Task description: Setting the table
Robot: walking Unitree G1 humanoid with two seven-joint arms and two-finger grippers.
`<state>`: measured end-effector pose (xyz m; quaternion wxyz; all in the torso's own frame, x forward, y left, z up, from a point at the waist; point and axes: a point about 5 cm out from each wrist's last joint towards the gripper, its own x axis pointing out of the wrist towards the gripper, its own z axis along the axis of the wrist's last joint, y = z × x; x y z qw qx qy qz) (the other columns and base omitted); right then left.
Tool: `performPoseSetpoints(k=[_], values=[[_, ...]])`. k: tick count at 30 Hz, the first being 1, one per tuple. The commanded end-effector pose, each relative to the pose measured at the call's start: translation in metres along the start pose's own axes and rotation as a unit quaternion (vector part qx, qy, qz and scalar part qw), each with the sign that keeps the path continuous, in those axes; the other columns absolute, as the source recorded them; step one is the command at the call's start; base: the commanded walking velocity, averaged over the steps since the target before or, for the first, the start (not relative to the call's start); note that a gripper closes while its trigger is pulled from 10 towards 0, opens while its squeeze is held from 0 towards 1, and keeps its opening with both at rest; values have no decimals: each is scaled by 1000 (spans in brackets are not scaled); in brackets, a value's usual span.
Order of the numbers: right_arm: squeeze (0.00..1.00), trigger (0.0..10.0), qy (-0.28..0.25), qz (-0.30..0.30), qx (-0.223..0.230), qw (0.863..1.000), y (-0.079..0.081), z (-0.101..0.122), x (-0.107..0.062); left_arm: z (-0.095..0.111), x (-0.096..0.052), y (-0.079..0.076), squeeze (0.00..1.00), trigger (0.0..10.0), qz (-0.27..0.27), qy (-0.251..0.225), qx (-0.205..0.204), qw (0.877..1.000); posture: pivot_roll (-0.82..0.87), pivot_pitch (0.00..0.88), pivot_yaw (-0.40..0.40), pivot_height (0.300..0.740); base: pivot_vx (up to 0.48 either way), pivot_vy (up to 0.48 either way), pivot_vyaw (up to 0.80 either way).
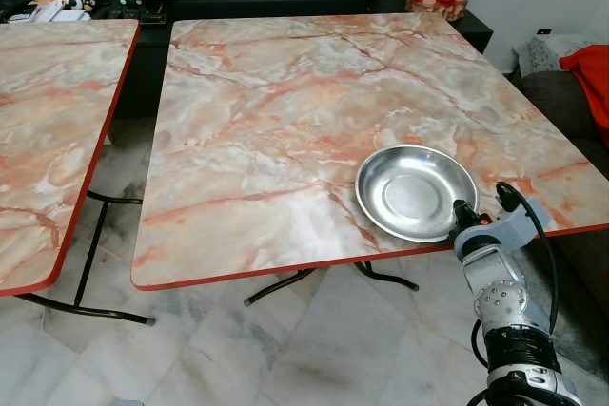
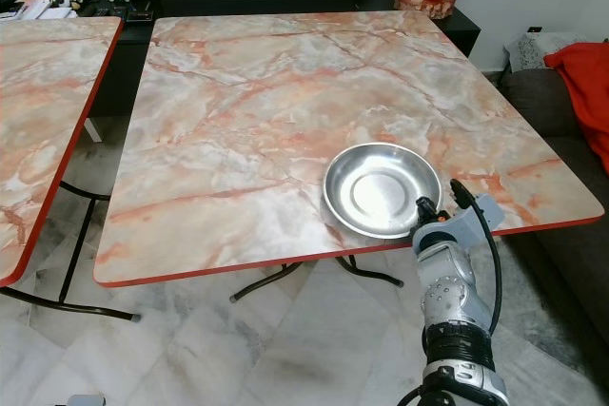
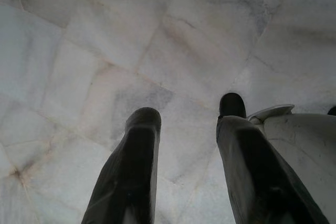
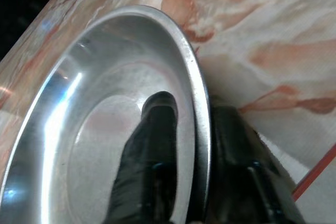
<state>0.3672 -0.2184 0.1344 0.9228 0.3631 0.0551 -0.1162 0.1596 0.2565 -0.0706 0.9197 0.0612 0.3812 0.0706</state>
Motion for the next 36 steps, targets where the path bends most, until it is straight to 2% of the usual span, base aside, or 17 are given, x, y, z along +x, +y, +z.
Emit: performPoseSetpoints(k=[1, 2, 3, 14, 15, 17, 18, 20, 22, 23, 24, 25, 33, 36], values=[[702, 10000, -14, -6, 4, 1000, 1, 6, 1, -12, -4, -2, 0, 10000, -5, 21, 6, 1000, 74, 178, -32, 740, 0, 0, 0], [588, 10000, -15, -7, 5, 1000, 0, 7, 1, -12, -4, -2, 0, 10000, -5, 21, 6, 1000, 74, 178, -32, 740, 0, 0, 0], [24, 10000, -15, -7, 1, 1000, 1, 7, 2, -13, -4, -2, 0, 10000, -5, 21, 6, 1000, 75, 176, -33, 740, 0, 0, 0], [0, 10000, -9, -2, -8, 1000, 3, 3, 2, -14, -5, -3, 0, 10000, -6, 23, 7, 1000, 75, 167, -31, 740, 0, 0, 0], [702, 10000, -5, -3, -10, 1000, 3, 1, 2, -14, -5, -3, 0, 10000, -7, 23, 8, 1000, 74, 160, -32, 740, 0, 0, 0], [702, 10000, -3, -3, -11, 1000, 3, 0, 2, -14, -5, -3, 0, 10000, -8, 24, 9, 1000, 74, 159, -31, 740, 0, 0, 0], [784, 10000, -2, -4, -12, 1000, 3, -1, 2, -13, -5, -3, 0, 10000, -8, 24, 10, 1000, 76, 157, -31, 740, 0, 0, 0], [749, 10000, -1, -7, -13, 1000, 2, -2, 1, -13, -4, -4, 0, 10000, -9, 23, 10, 1000, 75, 153, -32, 740, 0, 0, 0], [365, 10000, -2, -16, -12, 1000, 0, -3, 2, -13, -4, -4, 0, 10000, -10, 24, 10, 1000, 76, 152, -32, 740, 0, 0, 0], [365, 10000, -2, -16, -12, 1000, 0, -3, 2, -13, -4, -4, 0, 10000, -10, 24, 10, 1000, 76, 152, -32, 740, 0, 0, 0], [39, 10000, -2, -22, -13, 1000, -1, -3, 2, -13, -4, -5, 0, 10000, -10, 23, 10, 1000, 75, 152, -32, 740, 0, 0, 0], [0, 10000, -2, -25, -13, 1000, -2, -2, 2, -13, -4, -5, 0, 10000, -10, 23, 11, 1000, 75, 152, -32, 740, 0, 0, 0], [0, 10000, -20, -40, -16, 999, -2, 1, 1, -13, -4, -5, 0, 10000, -11, 23, 11, 1000, 78, 162, -33, 740, 0, 0, 0], [0, 10000, -68, -62, -45, 995, -5, 10, -2, -14, -5, -5, 0, 10000, -11, 23, 12, 1000, 79, 166, -33, 740, 0, 0, 0]])
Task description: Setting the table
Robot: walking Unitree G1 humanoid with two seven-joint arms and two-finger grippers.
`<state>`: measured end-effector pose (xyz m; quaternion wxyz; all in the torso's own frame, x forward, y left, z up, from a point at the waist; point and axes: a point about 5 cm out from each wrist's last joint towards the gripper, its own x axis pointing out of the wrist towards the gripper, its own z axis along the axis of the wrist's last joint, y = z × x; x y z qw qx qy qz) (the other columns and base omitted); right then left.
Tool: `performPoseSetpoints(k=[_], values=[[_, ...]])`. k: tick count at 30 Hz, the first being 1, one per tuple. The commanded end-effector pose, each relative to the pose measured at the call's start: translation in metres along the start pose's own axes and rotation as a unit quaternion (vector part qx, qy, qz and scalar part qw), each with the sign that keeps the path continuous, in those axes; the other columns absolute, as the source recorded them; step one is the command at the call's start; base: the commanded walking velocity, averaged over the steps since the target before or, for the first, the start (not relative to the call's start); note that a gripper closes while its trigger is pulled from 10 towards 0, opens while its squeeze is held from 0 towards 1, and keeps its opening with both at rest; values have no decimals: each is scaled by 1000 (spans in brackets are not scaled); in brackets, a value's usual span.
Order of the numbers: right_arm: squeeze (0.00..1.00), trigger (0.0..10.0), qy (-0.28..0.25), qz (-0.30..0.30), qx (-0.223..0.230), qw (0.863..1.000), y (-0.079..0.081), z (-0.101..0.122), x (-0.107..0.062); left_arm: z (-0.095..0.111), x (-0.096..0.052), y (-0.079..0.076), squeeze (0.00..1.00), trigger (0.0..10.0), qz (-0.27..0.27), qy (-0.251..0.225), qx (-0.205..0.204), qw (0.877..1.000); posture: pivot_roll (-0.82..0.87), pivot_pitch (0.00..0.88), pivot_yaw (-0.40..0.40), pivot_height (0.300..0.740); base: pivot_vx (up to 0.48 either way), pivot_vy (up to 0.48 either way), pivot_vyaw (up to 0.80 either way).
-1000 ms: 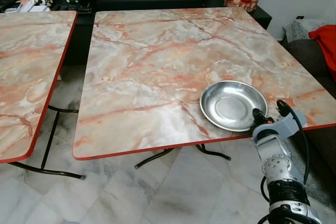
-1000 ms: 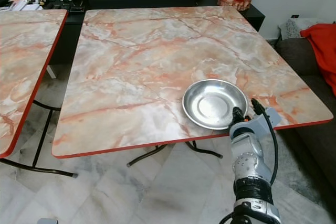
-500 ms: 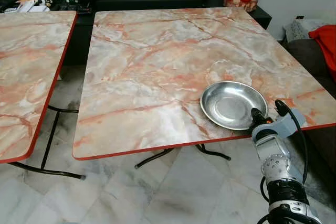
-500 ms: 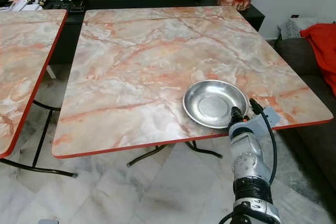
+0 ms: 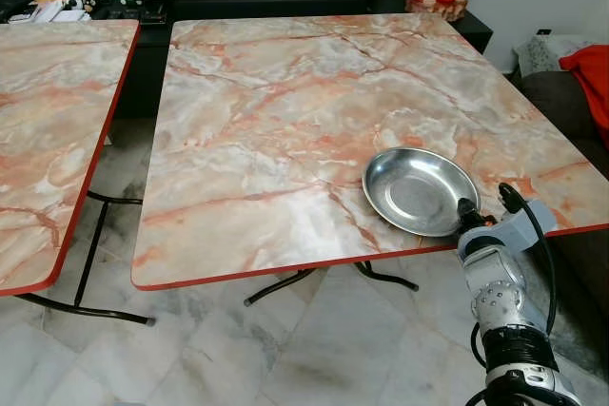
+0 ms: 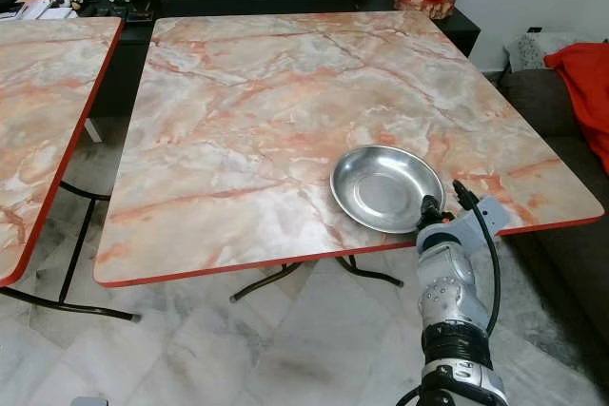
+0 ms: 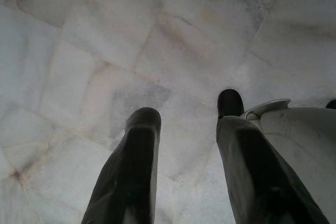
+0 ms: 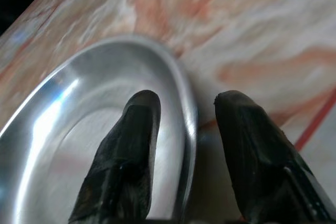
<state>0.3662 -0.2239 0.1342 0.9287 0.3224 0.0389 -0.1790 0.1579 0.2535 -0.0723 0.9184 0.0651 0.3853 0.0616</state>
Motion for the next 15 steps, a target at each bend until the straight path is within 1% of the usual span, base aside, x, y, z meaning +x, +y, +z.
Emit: performPoseSetpoints(k=[1, 2, 5, 7, 9, 10, 11, 15], values=[[0, 10000, -42, -13, -24, 999, -2, 11, -1, -12, -4, -2, 0, 10000, -4, 19, 4, 1000, 80, 168, -33, 740, 0, 0, 0], [0, 10000, -58, -16, -31, 998, -3, 15, -2, -11, -4, -2, 0, 10000, -4, 18, 4, 1000, 82, 170, -33, 740, 0, 0, 0], [0, 10000, -86, -26, -26, 996, -6, 26, -3, -11, -4, 1, 0, 10000, 1, 17, 2, 1000, 80, 168, -33, 740, 0, 0, 0], [0, 10000, -91, -25, -30, 995, -7, 29, -3, -10, -4, 2, 0, 10000, 3, 15, 1, 1000, 79, 168, -34, 740, 0, 0, 0], [0, 10000, -91, -23, -43, 995, -6, 30, -3, -10, -4, 3, 0, 10000, 5, 15, 0, 1000, 77, 169, -35, 740, 0, 0, 0], [0, 10000, -97, -23, -48, 994, -6, 30, -3, -9, -4, 3, 0, 10000, 6, 14, -1, 1000, 78, 167, -37, 740, 0, 0, 0], [0, 10000, -109, -25, -62, 992, -6, 33, -5, -8, -3, 3, 0, 10000, 7, 13, -2, 1000, 81, 166, -39, 740, 0, 0, 0], [0, 10000, -134, -30, -83, 987, -6, 40, -9, -7, -3, 4, 0, 10000, 8, 12, -3, 1000, 79, 163, -41, 740, 0, 0, 0]])
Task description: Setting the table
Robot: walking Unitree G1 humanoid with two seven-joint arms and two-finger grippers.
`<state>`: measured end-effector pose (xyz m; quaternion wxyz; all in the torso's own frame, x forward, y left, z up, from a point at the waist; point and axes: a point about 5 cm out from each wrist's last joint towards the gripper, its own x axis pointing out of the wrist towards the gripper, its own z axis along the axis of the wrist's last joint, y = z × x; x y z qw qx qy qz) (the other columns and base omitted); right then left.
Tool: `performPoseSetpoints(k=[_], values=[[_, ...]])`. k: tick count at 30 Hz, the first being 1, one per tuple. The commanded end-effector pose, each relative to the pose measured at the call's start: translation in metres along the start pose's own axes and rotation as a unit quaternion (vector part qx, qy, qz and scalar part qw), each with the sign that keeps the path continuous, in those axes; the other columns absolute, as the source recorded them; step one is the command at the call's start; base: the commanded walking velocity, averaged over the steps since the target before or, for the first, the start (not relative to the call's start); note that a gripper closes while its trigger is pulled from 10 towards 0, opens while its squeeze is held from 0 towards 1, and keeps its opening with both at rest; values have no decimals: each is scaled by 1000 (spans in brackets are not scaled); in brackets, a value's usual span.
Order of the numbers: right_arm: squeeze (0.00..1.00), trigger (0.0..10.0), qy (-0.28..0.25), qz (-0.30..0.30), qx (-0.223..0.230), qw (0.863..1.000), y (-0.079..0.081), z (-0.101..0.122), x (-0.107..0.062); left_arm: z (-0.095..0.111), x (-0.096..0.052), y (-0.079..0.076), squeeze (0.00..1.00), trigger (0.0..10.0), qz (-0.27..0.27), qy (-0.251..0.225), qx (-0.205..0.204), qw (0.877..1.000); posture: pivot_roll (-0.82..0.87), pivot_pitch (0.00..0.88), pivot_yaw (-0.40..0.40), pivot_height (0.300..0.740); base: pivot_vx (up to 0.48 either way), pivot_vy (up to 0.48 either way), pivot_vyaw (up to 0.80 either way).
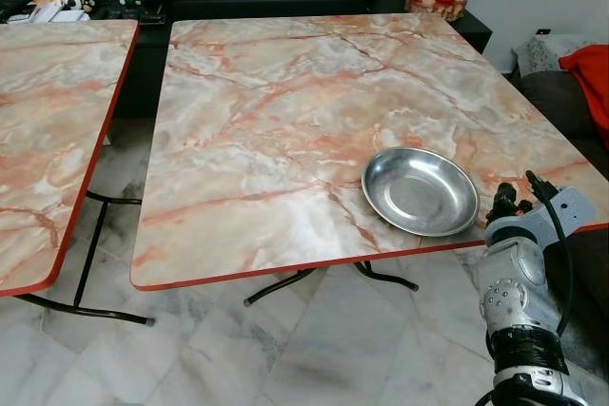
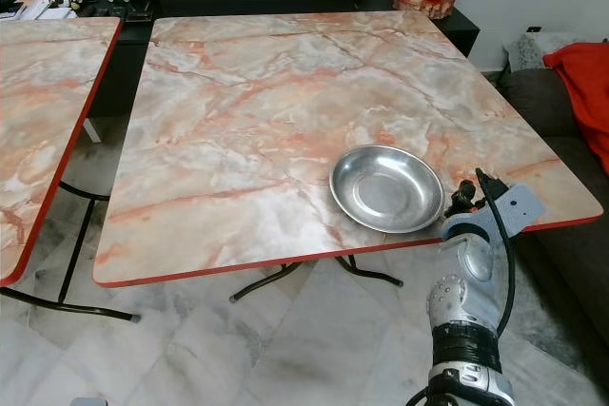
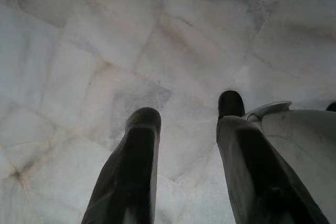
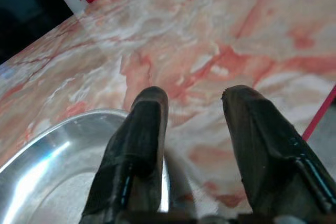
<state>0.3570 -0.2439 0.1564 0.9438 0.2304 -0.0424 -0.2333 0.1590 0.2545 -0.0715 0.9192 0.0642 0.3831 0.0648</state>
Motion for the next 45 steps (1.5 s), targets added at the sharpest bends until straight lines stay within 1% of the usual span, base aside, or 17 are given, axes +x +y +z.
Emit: performPoseSetpoints(k=[1, 6, 7, 10, 12, 15, 16, 19, 23, 25, 26, 30, 32, 34, 36, 41, 45], values=[[0, 10000, -25, -7, -10, 1000, -3, 10, 0, -9, -3, 3, 0, 10000, 6, 14, -1, 1000, 79, 160, -43, 740, 0, 0, 0], [0, 10000, -54, 15, -36, 998, 5, 22, -2, -8, -3, 4, 0, 10000, 10, 14, -7, 1000, 83, 161, -47, 740, 0, 0, 0], [0, 10000, -57, 40, -43, 997, 13, 24, -4, -8, -3, 5, 0, 10000, 12, 13, -11, 1000, 83, 161, -48, 740, 0, 0, 0], [0, 10000, -59, 88, -62, 992, 22, 25, -8, -9, -4, 6, 0, 10000, 16, 14, -14, 1000, 87, 158, -50, 740, 0, 0, 0], [0, 10000, -80, 118, -119, 983, 25, 29, -15, -12, -5, 7, 0, 10000, 18, 18, -18, 1000, 85, 150, -53, 740, 0, 0, 0], [0, 10000, -87, 127, -156, 976, 20, 30, -20, -14, -6, 8, 0, 10000, 17, 18, -16, 1000, 83, 140, -58, 740, 0, 0, 0], [0, 10000, -87, 127, -156, 976, 20, 30, -20, -14, -6, 8, 0, 10000, 17, 18, -16, 1000, 83, 140, -58, 740, 0, 0, 0], [0, 10000, -75, 127, -184, 972, 2, 30, -25, -13, -7, 14, 0, 10000, 26, 15, -16, 999, 89, 128, -61, 740, 0, 0, 0], [0, 10000, -68, 100, -246, 962, -39, 36, -34, -12, -8, 24, 0, 10000, 33, 16, -14, 999, 71, 102, -54, 740, 0, 0, 0], [0, 10000, -68, 100, -246, 962, -39, 36, -34, -12, -8, 24, 0, 10000, 33, 16, -14, 999, 71, 102, -54, 740, 0, 0, 0], [0, 10000, -63, 80, -242, 965, -52, 37, -37, -11, -8, 26, 0, 10000, 35, 16, -12, 999, 58, 92, -43, 740, 0, 0, 0], [0, 10000, -56, 47, -212, 974, -64, 35, -39, -10, -7, 28, 0, 10000, 35, 17, -14, 999, 51, 79, -28, 740, 0, 0, 0], [0, 10000, -49, 39, -204, 977, -66, 30, -41, -7, -6, 25, 0, 10000, 29, 14, -10, 999, 51, 76, -26, 740, 0, 0, 0], [0, 10000, -38, 75, -224, 971, -54, 18, -47, 0, -2, 22, 0, 10000, 26, 5, -15, 1000, 59, 70, -25, 740, 0, 0, 0], [0, 10000, -41, 91, -232, 968, -48, 17, -47, 4, -1, 21, 0, 10000, 26, -1, -17, 1000, 60, 70, -23, 740, 0, 0, 0], [0, 10000, -44, 103, -214, 970, -40, 17, -46, 7, 1, 19, 0, 10000, 21, -5, -17, 1000, 40, 94, -21, 740, 0, 0, 0], [0, 10000, -49, 106, -201, 973, -35, 16, -49, 5, 0, 21, 0, 10000, 23, 2, -18, 1000, -6, 113, 10, 740, 0, 0, 0]])
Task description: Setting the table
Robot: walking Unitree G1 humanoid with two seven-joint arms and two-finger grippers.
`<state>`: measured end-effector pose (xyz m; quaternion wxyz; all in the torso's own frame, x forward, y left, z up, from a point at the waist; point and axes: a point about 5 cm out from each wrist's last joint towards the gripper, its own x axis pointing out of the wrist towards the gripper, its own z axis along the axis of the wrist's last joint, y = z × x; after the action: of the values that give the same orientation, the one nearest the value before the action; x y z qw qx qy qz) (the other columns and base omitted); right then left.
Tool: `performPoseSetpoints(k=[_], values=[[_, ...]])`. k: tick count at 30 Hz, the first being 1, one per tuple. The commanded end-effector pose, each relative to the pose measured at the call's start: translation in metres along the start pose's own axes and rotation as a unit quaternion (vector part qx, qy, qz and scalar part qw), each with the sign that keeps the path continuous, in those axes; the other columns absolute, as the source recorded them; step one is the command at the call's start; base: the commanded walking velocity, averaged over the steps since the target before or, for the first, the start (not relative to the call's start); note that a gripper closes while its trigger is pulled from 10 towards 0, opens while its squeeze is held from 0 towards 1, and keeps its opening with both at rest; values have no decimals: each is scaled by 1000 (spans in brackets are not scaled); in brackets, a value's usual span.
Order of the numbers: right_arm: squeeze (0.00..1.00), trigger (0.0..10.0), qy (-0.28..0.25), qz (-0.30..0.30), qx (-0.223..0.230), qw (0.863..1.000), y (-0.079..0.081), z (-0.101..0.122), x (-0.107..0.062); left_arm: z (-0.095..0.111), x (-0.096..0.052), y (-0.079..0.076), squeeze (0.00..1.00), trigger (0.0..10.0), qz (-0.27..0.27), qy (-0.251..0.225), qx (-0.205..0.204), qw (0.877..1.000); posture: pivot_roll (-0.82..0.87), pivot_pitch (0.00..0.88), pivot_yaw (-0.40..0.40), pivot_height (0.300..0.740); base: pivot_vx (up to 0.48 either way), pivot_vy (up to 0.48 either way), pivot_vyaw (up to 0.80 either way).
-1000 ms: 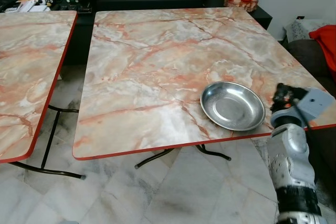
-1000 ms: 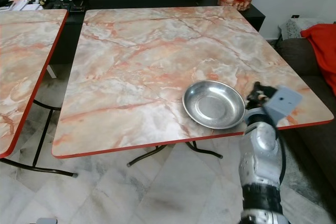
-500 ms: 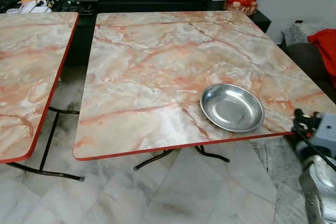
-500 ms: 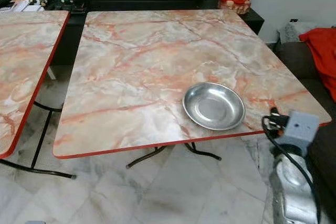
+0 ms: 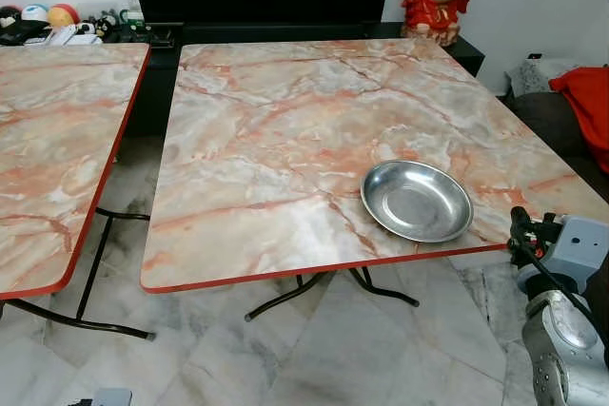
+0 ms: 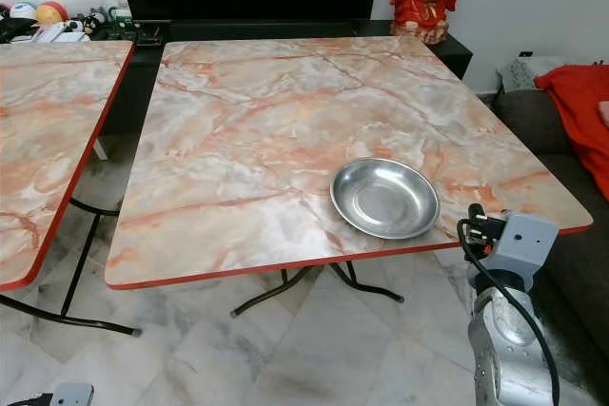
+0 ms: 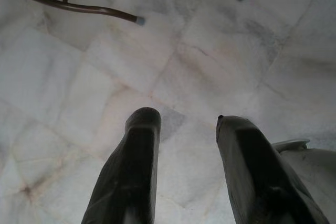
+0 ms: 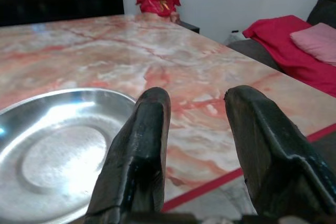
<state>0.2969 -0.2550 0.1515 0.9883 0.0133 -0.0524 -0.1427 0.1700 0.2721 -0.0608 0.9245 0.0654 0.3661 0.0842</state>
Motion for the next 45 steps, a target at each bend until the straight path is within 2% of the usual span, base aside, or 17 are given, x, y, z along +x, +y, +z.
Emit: performPoseSetpoints(k=[1, 2, 5, 7, 9, 11, 13, 17, 25, 31, 37, 38, 45], values=[[0, 10000, -8, -7, 8, 1000, 1, 2, -2, -11, -4, 3, 0, 10000, 3, 22, -9, 1000, -6, 113, 10, 740, 0, 0, 0], [0, 10000, -8, -7, 8, 1000, 1, 2, -2, -11, -4, 3, 0, 10000, 3, 22, -9, 1000, -6, 113, 10, 740, 0, 0, 0], [0, 10000, -24, 7, 3, 1000, 14, 7, -5, -13, -5, 7, 0, 10000, -3, 29, -2, 1000, -139, 133, 84, 740, 0, 0, 0], [0, 10000, -32, 15, -5, 999, 18, 10, -6, -14, -6, 8, 0, 10000, -5, 32, 0, 999, -139, 133, 84, 740, 0, 0, 0], [0, 10000, -33, 15, -3, 999, 22, 11, -7, -16, -6, 10, 0, 10000, -8, 38, 6, 999, -162, 145, 117, 740, 0, 0, 0], [0, 10000, -40, 27, -16, 999, 32, 14, -8, -16, -7, 17, 0, 10000, -4, 44, 10, 999, -132, 141, 118, 740, 0, 0, 0], [0, 10000, -39, 32, -19, 999, 33, 14, -9, -16, -7, 17, 0, 10000, -1, 43, 5, 999, -132, 141, 118, 740, 0, 0, 0], [0, 10000, -26, 49, -27, 998, 36, 7, -9, -11, -5, 22, 0, 10000, 18, 37, -15, 999, -59, 140, 91, 740, 0, 0, 0], [0, 10000, -34, 64, -30, 997, 40, 13, -4, -4, -4, 24, 0, 10000, 21, 21, -22, 999, -1, 151, 48, 740, 0, 0, 55], [0, 10000, -27, 83, -33, 996, 45, 9, -5, -11, -6, 20, 0, 10000, 26, 24, -32, 999, 24, 150, 24, 740, 0, 0, 640], [0, 10000, -16, 92, -29, 995, 48, 4, -5, -16, -8, 18, 0, 10000, 28, 27, -39, 998, 25, 121, 11, 740, 0, 0, 0], [0, 10000, -21, 106, -34, 994, 54, 7, -3, -20, -10, 15, 0, 10000, 19, 31, -33, 999, 13, 112, 10, 740, 0, 0, 0], [0, 10000, -23, 118, -35, 992, 57, 8, 0, -25, -11, 11, 0, 10000, 21, 39, -34, 998, 25, 86, -8, 740, 0, 0, 800]])
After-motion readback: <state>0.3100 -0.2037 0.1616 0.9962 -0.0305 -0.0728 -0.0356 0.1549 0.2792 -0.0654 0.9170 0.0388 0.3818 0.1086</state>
